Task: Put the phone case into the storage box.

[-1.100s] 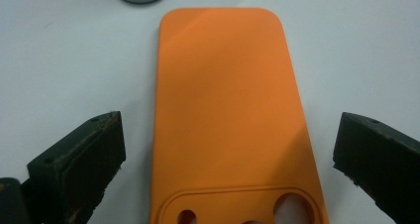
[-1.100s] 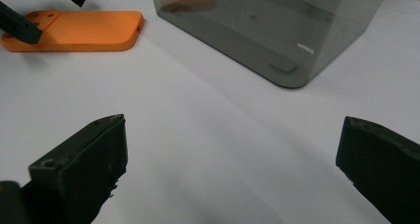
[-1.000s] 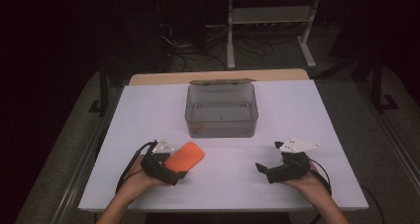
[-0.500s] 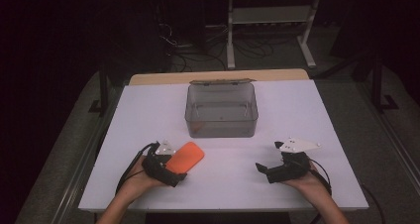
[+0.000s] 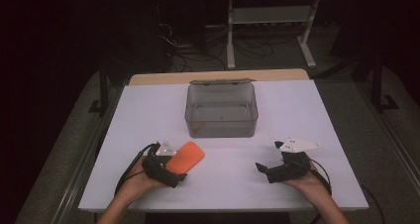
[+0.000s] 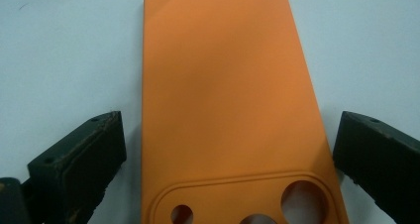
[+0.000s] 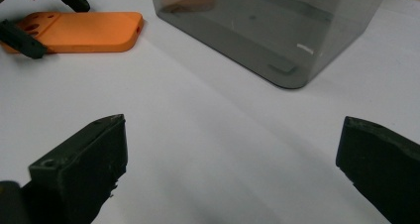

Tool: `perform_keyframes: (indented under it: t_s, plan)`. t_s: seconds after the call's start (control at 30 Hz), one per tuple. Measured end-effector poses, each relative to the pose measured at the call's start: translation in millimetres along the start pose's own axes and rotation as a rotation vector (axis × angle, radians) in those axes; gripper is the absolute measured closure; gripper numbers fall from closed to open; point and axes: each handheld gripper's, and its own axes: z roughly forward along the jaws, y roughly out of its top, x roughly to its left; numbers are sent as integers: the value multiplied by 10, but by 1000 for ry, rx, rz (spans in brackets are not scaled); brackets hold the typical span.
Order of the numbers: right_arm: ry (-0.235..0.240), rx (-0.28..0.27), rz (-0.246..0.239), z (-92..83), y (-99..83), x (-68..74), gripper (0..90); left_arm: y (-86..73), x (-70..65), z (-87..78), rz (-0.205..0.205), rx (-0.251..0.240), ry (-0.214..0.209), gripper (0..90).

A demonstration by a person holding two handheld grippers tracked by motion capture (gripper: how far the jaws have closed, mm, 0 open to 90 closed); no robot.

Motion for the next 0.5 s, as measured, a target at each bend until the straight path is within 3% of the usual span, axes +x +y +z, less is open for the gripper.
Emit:
perform_keyframes:
  t_s: [0.5]
  plan:
    - [0,0,-1,2,0,0,0,16,-4,-55,12,9,-15,130]
